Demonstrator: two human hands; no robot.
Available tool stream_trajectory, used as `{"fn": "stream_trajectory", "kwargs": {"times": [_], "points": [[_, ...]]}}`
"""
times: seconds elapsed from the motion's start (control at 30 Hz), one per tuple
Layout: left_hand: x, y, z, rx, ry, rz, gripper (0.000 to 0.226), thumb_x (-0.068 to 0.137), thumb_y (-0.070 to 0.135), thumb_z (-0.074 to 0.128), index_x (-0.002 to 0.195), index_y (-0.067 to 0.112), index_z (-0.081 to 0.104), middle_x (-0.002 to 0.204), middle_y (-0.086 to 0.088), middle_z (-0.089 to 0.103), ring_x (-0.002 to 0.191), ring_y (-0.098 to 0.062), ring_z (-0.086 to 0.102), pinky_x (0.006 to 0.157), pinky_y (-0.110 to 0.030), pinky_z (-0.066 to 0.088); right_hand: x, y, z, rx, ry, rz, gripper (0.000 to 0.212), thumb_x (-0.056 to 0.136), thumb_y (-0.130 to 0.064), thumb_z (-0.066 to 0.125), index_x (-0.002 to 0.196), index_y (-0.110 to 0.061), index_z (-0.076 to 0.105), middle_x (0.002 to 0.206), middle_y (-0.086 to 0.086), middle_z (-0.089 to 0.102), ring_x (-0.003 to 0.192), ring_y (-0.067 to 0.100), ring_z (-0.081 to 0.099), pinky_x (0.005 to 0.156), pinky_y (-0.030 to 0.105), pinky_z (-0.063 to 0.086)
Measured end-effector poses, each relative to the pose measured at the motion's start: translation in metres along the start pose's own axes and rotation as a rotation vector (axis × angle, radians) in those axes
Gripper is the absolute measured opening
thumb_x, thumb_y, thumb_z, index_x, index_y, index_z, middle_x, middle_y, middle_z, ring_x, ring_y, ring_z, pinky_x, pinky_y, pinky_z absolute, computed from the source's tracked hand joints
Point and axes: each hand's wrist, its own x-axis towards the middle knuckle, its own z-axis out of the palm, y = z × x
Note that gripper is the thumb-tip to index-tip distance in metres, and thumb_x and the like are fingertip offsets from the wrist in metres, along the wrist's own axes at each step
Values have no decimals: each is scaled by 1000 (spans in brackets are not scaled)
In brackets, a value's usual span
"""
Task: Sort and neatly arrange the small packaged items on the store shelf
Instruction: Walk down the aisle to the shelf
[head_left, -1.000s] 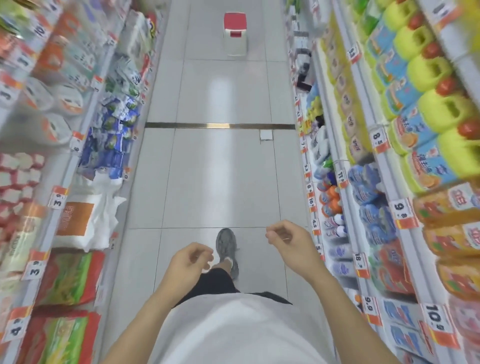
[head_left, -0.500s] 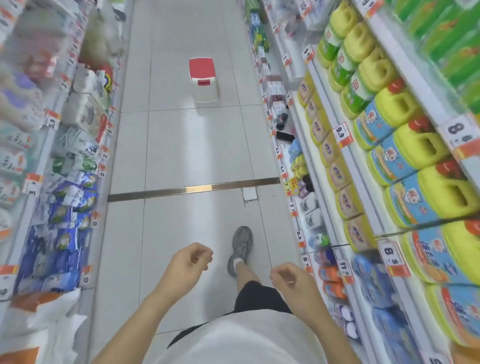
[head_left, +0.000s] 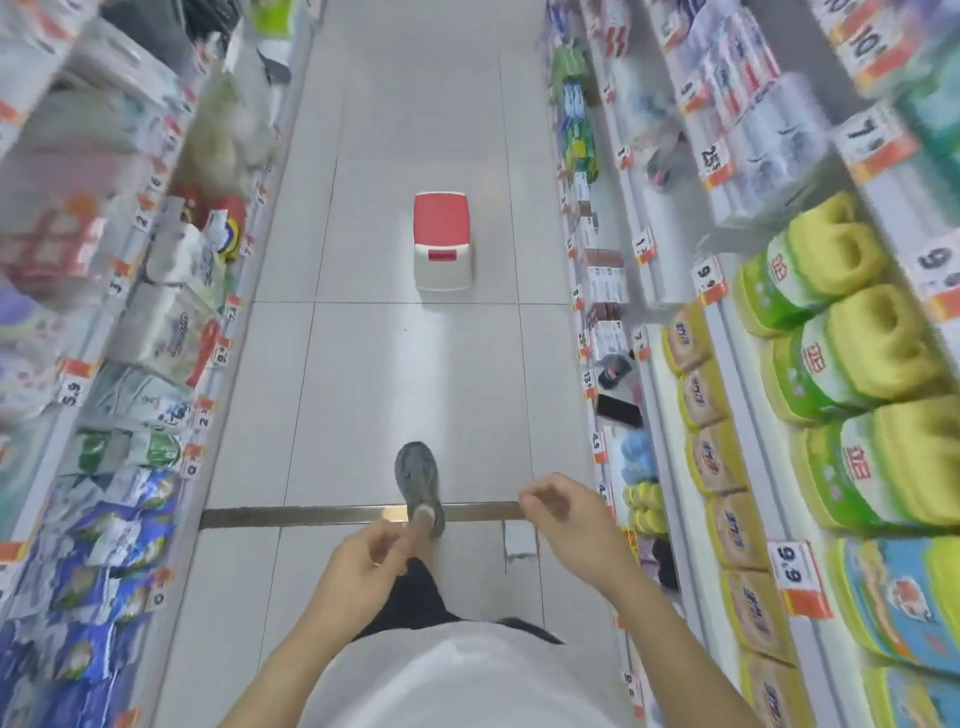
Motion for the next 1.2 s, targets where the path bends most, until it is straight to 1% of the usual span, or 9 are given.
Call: {"fn": "stream_trajectory", "kwargs": {"times": [0.1, 0.23, 0.37, 0.43, 0.67, 0.83, 0.97, 1.13, 1.2], "points": [[96, 53, -30, 3, -20, 38, 16, 93, 32, 57, 83, 26, 67, 80, 8, 72, 75, -6, 68, 76, -26, 51, 96, -42, -14, -14, 7, 3, 8, 94, -26, 64, 94, -22, 71, 91, -7, 73, 86, 3, 66, 79, 15, 50], [217, 144, -73, 109, -83, 137, 14, 95, 21, 54, 87, 22, 66, 77, 10, 72, 68, -5, 68, 68, -14, 49, 196, -98, -41, 12, 62, 47, 6, 93, -25, 64, 91, -25, 70, 90, -9, 73, 86, 3, 66, 78, 13, 49], [320, 238, -101, 282, -146, 215, 12, 94, 28, 54, 89, 28, 64, 85, 12, 70, 76, -8, 64, 74, -25, 51, 272, -143, -81, 30, 122, 102, 8, 94, -24, 64, 90, -25, 71, 89, -12, 72, 85, -3, 64, 75, 8, 46], [370, 285, -107, 326, -180, 247, 12, 94, 27, 54, 90, 26, 65, 87, 12, 70, 78, -8, 63, 72, -23, 50, 312, -154, -102, 57, 173, 129, 9, 93, -23, 64, 90, -24, 71, 87, -13, 72, 84, -4, 64, 74, 7, 46], [557, 432, -89, 434, -224, 321, 12, 95, 25, 53, 92, 25, 64, 88, 13, 68, 69, -1, 58, 60, -12, 41, 486, -177, -189, 152, 242, 179, 10, 92, -34, 64, 90, -25, 70, 87, -11, 72, 85, -3, 64, 78, 14, 49], [659, 531, -81, 521, -201, 345, 12, 96, 27, 52, 94, 26, 64, 88, 14, 68, 74, -1, 60, 62, -9, 40, 622, -214, -276, 91, 195, 165, 8, 96, -31, 60, 95, -28, 67, 94, -15, 70, 88, -6, 62, 73, 6, 45], [720, 599, -82, 537, -236, 346, 13, 96, 31, 51, 94, 31, 63, 86, 18, 69, 77, 1, 63, 65, -11, 44, 708, -255, -335, 124, 230, 153, 12, 95, -30, 61, 100, -22, 69, 97, -11, 70, 93, 5, 64, 84, 19, 50], [814, 684, -70, 611, -251, 440, 14, 96, 33, 51, 92, 30, 64, 80, 22, 66, 72, 10, 60, 62, -2, 39, 805, -280, -382, 166, 266, 156, 11, 94, -30, 62, 97, -23, 69, 94, -9, 71, 91, 4, 65, 82, 17, 50], [859, 716, -61, 597, -335, 446, 17, 96, 37, 50, 92, 28, 64, 82, 16, 69, 76, 2, 64, 65, -7, 45, 840, -282, -397, 209, 322, 190, 10, 92, -31, 63, 95, -24, 70, 92, -9, 72, 89, 4, 66, 82, 19, 52]]}}
